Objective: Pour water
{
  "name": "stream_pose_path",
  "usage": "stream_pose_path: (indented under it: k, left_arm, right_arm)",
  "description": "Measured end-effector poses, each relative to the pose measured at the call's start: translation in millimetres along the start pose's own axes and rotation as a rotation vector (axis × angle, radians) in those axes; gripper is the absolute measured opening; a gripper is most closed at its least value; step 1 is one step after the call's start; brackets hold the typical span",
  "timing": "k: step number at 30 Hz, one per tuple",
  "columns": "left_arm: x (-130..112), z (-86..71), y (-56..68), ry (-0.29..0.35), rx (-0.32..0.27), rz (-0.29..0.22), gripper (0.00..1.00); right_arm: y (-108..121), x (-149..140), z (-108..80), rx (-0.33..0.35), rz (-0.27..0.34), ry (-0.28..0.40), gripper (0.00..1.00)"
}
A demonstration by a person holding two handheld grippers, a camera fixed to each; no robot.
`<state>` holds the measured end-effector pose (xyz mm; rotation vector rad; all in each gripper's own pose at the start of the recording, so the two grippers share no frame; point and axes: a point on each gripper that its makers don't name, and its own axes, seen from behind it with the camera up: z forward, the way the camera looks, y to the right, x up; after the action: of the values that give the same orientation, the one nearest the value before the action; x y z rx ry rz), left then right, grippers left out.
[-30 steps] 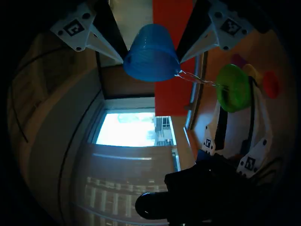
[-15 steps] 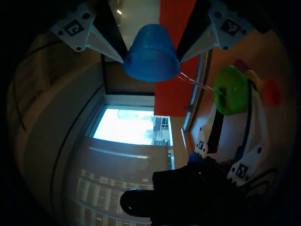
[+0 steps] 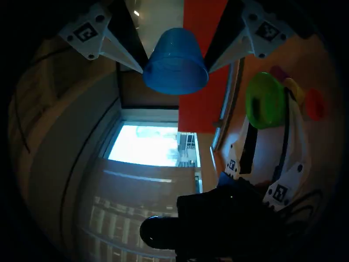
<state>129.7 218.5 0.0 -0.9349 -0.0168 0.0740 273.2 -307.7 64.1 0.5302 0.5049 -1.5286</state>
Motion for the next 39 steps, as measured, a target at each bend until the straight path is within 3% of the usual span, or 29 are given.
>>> stream_pose_path:
  k: [8, 20, 26, 33, 39]
  left_arm:
    - [0, -1.0, -2.8, -0.003, 0.006, 0.001, 0.85]
    - [2, -2.2, -3.9, -0.008, 0.01, 0.004, 0.85]
    - [2, -3.8, -6.1, -0.014, 0.013, 0.007, 0.85]
    - [2, -4.9, -8.0, -0.024, 0.019, 0.015, 0.84]
    - [3, -4.8, -10.8, -0.029, 0.024, 0.019, 0.84]
  right_arm:
    - [-3, -6, -4.5, 0.006, 0.123, -0.001, 0.89]
    - [-17, -22, -13.1, 0.032, 0.487, -0.02, 0.89]
    - [-33, -26, -19.9, 0.058, 0.704, -0.029, 0.89]
    - [-41, -23, -30.4, 0.098, 1.051, 0.003, 0.89]
    - [-45, -25, -36.2, 0.124, 1.251, 0.021, 0.89]
